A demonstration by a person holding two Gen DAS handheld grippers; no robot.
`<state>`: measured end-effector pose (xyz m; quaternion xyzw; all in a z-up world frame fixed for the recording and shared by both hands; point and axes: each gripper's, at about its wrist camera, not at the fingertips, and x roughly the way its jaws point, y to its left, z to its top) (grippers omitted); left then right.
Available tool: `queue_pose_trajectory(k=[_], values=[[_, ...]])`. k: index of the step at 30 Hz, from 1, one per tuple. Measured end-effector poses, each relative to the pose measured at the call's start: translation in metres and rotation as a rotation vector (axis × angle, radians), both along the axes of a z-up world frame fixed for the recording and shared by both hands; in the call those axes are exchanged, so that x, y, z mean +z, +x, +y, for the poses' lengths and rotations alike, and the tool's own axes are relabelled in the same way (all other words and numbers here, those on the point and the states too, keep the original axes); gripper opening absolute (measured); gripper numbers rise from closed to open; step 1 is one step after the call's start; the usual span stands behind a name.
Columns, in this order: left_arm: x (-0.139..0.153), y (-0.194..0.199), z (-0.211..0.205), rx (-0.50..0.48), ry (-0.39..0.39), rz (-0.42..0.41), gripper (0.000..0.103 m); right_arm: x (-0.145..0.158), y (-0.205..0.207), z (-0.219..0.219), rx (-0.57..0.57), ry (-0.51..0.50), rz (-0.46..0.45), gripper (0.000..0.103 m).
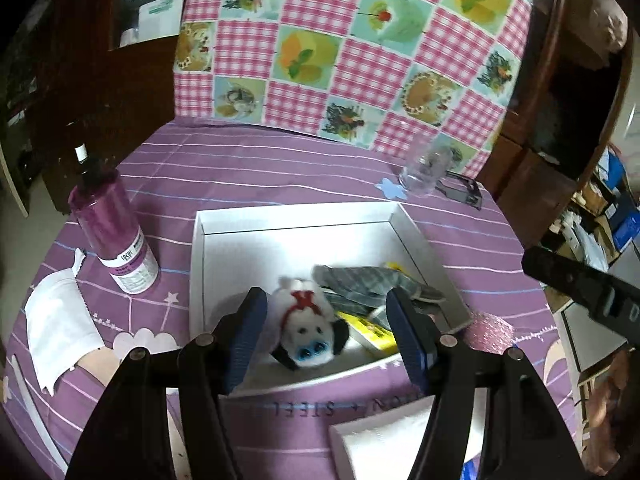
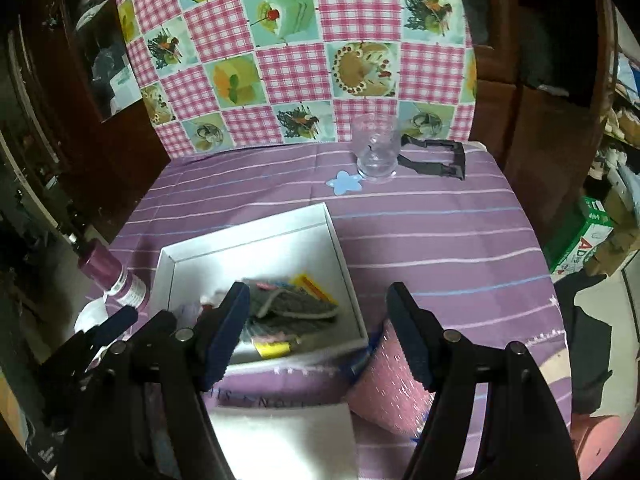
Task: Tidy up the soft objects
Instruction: 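Lower the right gripper onto the pink sponge and close on it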
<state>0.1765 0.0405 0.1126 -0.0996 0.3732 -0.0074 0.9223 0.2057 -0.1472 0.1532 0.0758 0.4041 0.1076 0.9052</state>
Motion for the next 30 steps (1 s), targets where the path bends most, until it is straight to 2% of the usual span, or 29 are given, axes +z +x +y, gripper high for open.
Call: queue_pose_trajectory(k=[7,11,13,19,25,27,30], values=[[0.005,-0.010,-0.027,-0.100,-0.021,-0.019,0.063,-0.009,-0.011,-0.035,0.004,0.098,0.096,0.072],[0.002,-0.011,-0.045,-0.147,0.002,-0.022,0.063,-0.017,-0.004,-0.052,-0.050,0.086,0.166,0.071],[-0.003,-0.010,-0.052,-0.165,0.017,-0.005,0.063,-0.028,0.002,-0.061,-0.069,0.074,0.237,0.071],[-0.021,-0.003,-0.071,-0.208,0.032,0.060,0.063,-0.061,0.017,-0.081,-0.137,0.121,0.407,0.056],[-0.036,0.000,-0.085,-0.225,0.100,0.096,0.063,-0.081,0.028,-0.073,-0.177,0.055,0.460,0.054],[-0.039,0.000,-0.087,-0.224,0.107,0.104,0.063,-0.088,0.032,-0.070,-0.181,0.031,0.477,0.047],[-0.040,0.001,-0.087,-0.219,0.123,0.102,0.063,-0.101,0.037,-0.065,-0.180,-0.001,0.509,0.045]])
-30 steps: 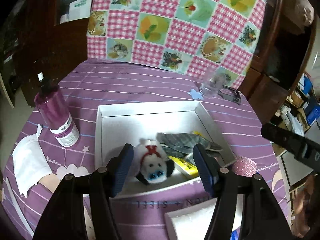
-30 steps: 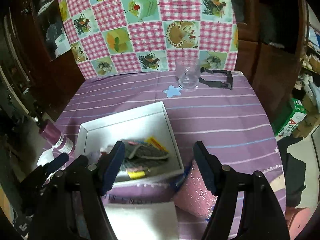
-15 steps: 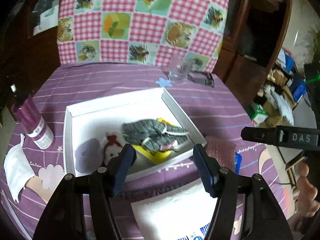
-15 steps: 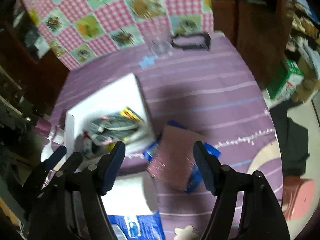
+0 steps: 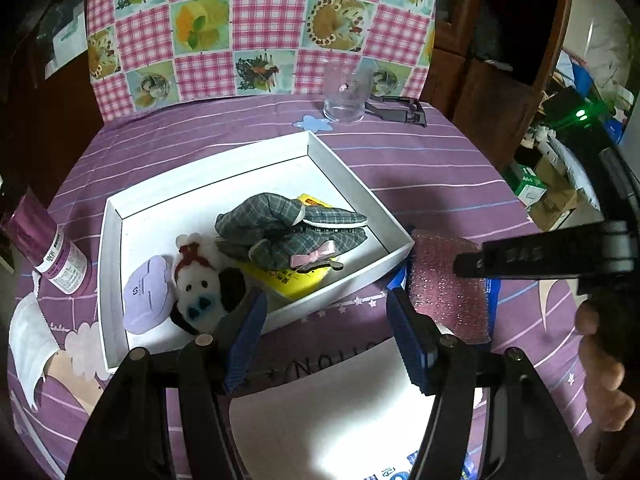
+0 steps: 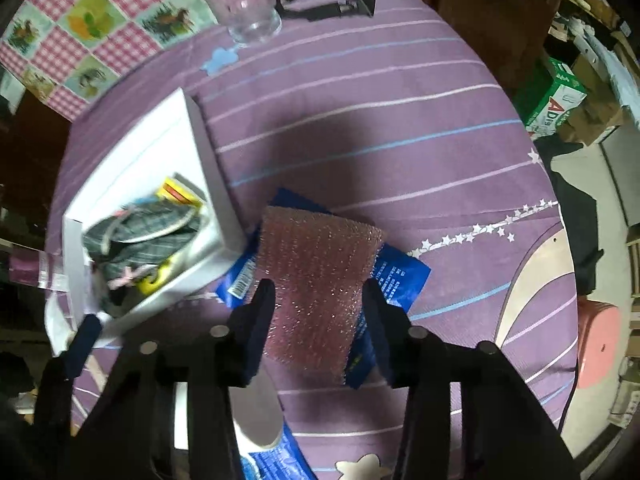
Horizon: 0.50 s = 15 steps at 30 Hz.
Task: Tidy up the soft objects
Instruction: 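Lower the right gripper onto the pink sponge and close on it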
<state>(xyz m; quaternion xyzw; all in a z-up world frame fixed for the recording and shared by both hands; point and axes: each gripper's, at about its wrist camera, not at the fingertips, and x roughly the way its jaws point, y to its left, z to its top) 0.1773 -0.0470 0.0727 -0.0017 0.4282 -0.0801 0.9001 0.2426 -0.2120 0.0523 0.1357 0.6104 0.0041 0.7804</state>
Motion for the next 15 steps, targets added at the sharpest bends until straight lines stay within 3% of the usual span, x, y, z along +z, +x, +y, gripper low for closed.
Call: queue_pose_trajectory(k=[4,15], values=[[0.000,0.001,0.003,0.012,0.003,-0.002,0.063,-0.014,0.004,-0.002,-0.010,0.001,0.047,0.045],[-0.001,0.004,0.006,0.027,0.006,0.007,0.063,-0.022,0.008,-0.002,-0.003,0.054,0.057,0.048]])
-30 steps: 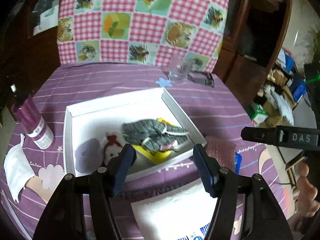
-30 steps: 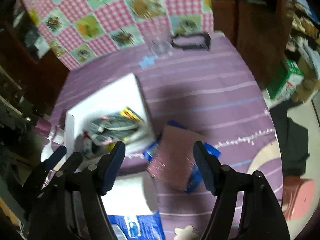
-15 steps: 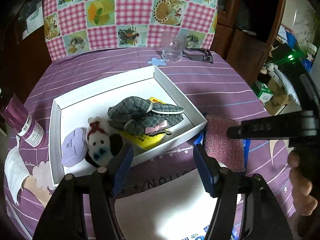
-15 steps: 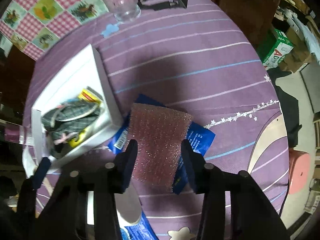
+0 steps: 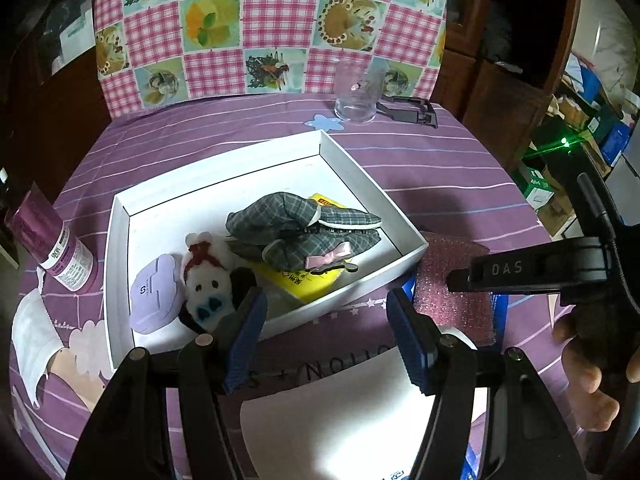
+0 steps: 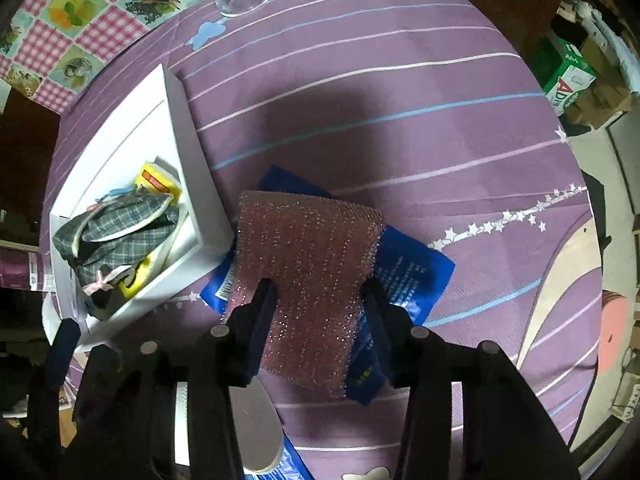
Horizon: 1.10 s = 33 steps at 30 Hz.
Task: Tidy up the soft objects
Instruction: 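Lower the right gripper onto the pink sponge and close on it, then lift the pink sponge off the blue packet with the right gripper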
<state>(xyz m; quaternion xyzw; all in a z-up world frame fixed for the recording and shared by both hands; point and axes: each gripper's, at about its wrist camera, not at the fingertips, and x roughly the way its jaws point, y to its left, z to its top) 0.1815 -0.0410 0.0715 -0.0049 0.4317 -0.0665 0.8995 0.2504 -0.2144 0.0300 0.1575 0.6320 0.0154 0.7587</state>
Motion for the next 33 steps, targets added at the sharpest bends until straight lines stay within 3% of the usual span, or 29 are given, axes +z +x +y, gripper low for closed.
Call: queue_pose_trajectory(k=[4,7,14,22,33], values=[[0.000,0.000,-0.001,0.000,0.007,0.001,0.063,0.000,0.001,0.002,0.007,-0.011,-0.010,0.047],[0.000,0.000,-0.001,-0.001,0.013,-0.001,0.062,0.001,0.001,0.005,0.017,-0.026,-0.027,0.041],[0.002,0.000,0.002,0.008,0.006,-0.010,0.063,0.016,-0.004,-0.005,-0.014,-0.013,-0.058,0.016],[0.009,-0.003,0.005,0.016,-0.002,-0.031,0.063,0.062,-0.024,-0.006,0.007,0.009,-0.194,0.014],[0.017,-0.006,0.006,0.020,-0.003,-0.058,0.062,0.078,-0.031,-0.013,0.003,0.048,-0.253,0.014]])
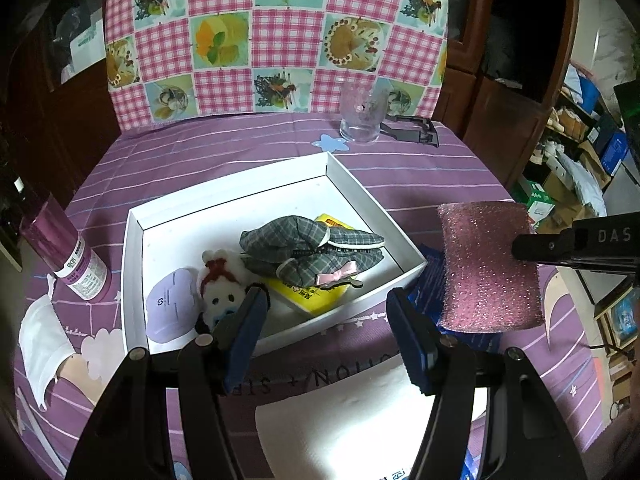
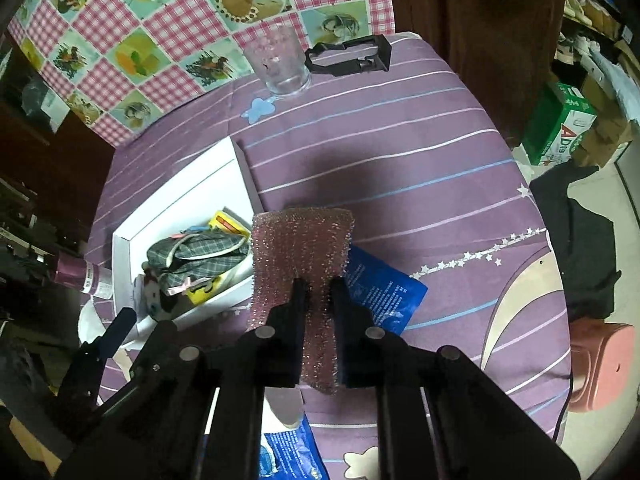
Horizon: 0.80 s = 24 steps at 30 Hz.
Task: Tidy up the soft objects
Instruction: 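Lift the pink sponge off the blue packet with the right gripper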
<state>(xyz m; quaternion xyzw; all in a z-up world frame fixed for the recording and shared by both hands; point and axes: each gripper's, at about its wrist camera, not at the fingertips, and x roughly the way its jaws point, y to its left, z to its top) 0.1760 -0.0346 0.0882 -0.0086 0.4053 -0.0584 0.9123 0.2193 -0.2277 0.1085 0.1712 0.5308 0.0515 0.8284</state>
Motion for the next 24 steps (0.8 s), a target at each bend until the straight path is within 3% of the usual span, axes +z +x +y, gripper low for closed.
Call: queue_pose_trajectory(k=[16,24], values=[[0.004,-0.005,-0.007,-0.032,-0.024,-0.016,0.062,0.014,-0.005,-0.016,0.006,0.009,-0.053,0.014],[0.004,-0.006,-0.032,-0.084,-0.024,0.022,0.062,0.011,-0.002,-0.041,0.021,0.045,-0.058,0.014]])
